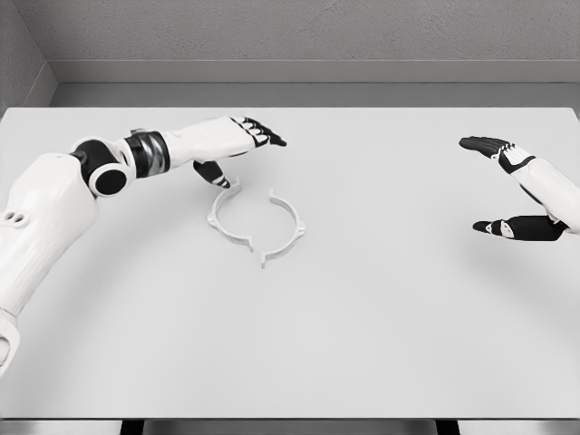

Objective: Assemble PVC drainage pipe clamps

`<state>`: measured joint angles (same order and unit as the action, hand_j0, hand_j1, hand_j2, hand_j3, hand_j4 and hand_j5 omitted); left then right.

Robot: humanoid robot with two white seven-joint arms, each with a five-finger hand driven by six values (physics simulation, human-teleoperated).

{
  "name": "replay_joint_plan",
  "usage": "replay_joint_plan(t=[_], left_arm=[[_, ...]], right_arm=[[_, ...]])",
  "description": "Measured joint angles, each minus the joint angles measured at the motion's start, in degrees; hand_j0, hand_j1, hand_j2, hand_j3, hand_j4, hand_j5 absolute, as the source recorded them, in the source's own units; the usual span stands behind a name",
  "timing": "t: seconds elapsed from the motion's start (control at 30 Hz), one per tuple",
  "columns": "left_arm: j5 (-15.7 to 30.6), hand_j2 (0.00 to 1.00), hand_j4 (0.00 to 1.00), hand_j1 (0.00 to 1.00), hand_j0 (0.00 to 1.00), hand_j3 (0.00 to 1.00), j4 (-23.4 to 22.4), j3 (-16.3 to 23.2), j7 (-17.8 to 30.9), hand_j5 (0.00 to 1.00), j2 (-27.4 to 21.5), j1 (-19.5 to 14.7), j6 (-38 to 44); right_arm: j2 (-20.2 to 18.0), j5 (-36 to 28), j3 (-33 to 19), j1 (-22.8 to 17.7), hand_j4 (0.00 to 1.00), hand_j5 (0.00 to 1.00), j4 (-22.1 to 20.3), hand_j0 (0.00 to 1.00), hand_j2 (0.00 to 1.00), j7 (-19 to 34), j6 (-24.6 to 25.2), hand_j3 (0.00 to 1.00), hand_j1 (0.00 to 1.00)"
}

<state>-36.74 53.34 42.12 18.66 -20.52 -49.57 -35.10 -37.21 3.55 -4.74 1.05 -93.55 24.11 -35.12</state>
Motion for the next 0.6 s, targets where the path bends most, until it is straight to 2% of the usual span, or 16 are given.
replay_joint_plan(t=[0.6], left_arm=[[0.0, 1.0, 1.0, 1.0, 1.0, 1.0, -5.1, -0.9, -0.1, 1.0, 0.9, -1.4, 0.0]], right_arm=[[0.1, 0.0, 0.0, 0.1, 1.0, 1.0, 0.1, 1.0, 1.0, 0.0, 0.0, 1.0, 1.0]])
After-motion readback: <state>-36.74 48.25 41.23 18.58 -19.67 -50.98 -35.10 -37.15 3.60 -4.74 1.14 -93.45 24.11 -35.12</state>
